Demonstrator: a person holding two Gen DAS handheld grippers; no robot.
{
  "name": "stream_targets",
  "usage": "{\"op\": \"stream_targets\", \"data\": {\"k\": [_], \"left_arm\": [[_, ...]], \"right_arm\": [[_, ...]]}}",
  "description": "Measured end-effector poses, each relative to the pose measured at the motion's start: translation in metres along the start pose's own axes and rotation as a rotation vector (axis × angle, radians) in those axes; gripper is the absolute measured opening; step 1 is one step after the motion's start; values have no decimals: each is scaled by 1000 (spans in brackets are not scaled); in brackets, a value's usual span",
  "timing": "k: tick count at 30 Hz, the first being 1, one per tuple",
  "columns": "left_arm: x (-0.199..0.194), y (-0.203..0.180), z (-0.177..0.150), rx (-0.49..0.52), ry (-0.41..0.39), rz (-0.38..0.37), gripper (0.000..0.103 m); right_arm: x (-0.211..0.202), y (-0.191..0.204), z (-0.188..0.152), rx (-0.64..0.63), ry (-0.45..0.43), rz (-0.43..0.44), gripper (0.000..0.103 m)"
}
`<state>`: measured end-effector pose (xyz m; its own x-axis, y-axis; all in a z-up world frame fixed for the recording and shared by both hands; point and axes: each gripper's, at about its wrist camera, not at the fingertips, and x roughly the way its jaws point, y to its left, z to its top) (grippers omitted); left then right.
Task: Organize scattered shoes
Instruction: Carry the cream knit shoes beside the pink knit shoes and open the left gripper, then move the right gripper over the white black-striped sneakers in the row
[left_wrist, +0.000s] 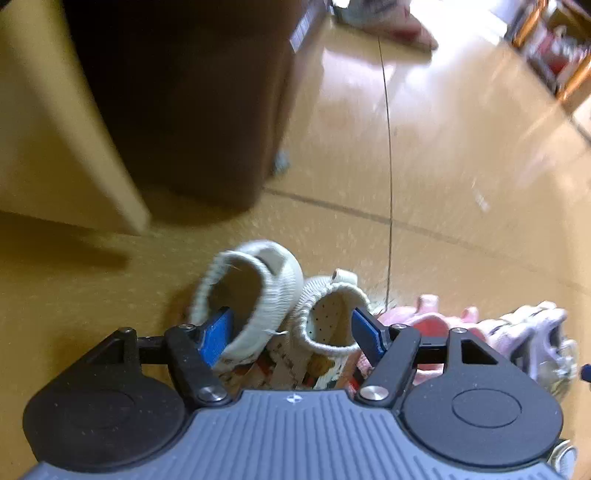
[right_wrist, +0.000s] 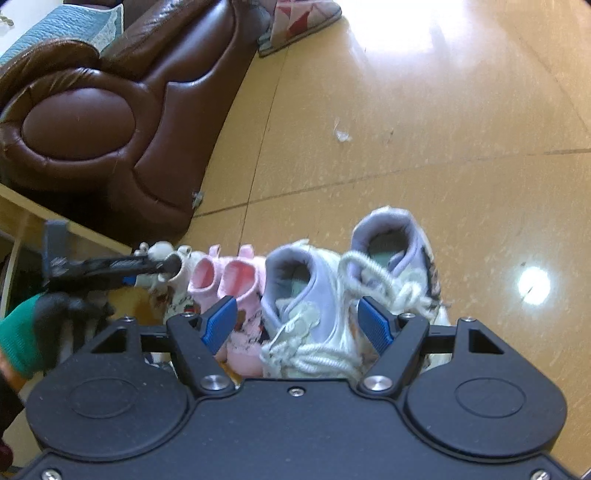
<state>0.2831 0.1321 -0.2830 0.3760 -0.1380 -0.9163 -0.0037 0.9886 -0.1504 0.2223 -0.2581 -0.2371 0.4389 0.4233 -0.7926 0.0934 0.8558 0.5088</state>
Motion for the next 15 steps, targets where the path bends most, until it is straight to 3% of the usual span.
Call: {"op": "stream_targets", "data": {"k": [4, 10, 15], "left_arm": [[-27, 17, -11, 17, -25, -2, 71], [-76, 49, -41, -48, -13, 4, 71], [-134, 39, -49, -35, -61, -3, 71]], "right_arm": [[-11, -4, -9, 10, -22, -59, 74], [-31, -11, -36, 44, -22, -160, 72], [-62, -10, -58, 97, -39, -198, 72]]}}
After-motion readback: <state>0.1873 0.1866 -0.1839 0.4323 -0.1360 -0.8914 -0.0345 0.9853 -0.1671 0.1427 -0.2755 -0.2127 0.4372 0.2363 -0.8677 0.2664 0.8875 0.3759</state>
